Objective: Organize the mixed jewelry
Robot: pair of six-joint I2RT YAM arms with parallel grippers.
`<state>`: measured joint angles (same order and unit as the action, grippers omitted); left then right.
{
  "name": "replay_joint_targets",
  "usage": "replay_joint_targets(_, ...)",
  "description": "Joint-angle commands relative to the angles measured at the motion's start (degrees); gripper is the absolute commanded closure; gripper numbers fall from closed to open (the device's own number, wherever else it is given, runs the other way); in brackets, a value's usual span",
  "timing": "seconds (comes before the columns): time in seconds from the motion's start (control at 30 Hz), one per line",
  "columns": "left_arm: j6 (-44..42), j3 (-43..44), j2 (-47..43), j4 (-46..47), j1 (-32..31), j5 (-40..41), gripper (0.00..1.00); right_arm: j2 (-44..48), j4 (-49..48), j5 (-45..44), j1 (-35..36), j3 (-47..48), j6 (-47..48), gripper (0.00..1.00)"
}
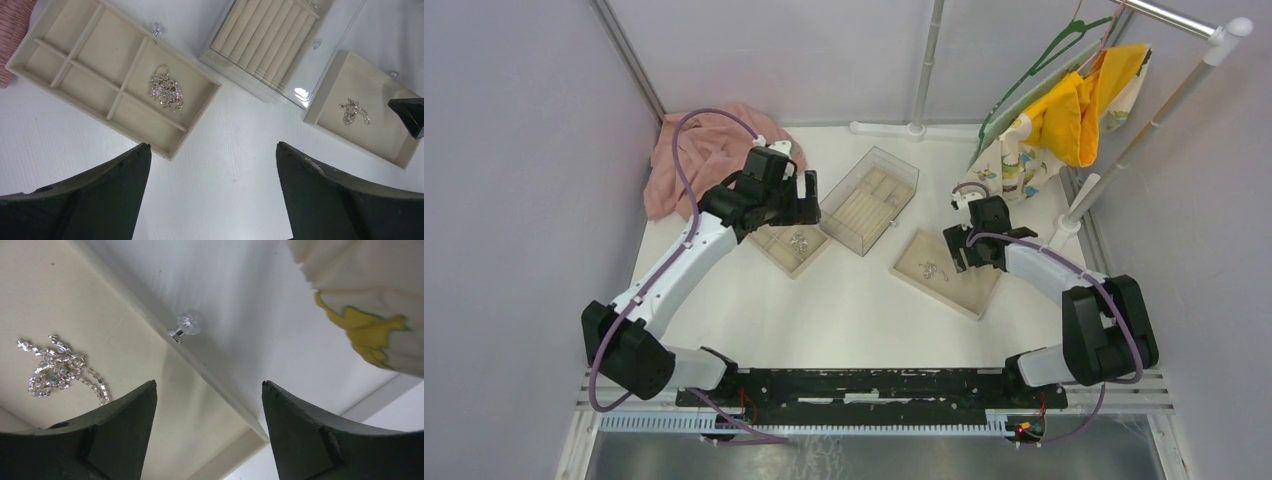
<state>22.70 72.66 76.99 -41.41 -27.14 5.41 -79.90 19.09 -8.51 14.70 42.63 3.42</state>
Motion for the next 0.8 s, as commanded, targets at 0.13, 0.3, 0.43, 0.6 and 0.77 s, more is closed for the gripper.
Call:
replay_joint_targets(0.13,-0.8,0.6,1.6,2.9,0.0,1.8,0.00,0.1,-4.2,5.5,-0.4,-2.3,-3.2,0.22)
replay_joint_targets(0.3,-1.2,1.8,2.9,3.4,0.0,1.1,0.00,4.0,-4.1,5.0,-0.4,-6.4,-6.3,0.39)
replay_joint_targets(0.43,-0.6,1.7,4.0,5.7,-0.1,-0.4,0.00,7.1,-3.1,4.0,-0.4,-9.3,-7.9,0.52)
replay_joint_targets(0.6,0.3,3.5,6.5,7.2,-0.1,-1.4,0.00,12.0,1.2,1.9,-0.4,-10.9,-12.3,0.81)
replay_joint_targets(0.77,-0.9,12.0,13.7,7.1,0.1,0.1,0.00,18.1,2.3,3.7,-0.3,-14.7,-21.7,1.00)
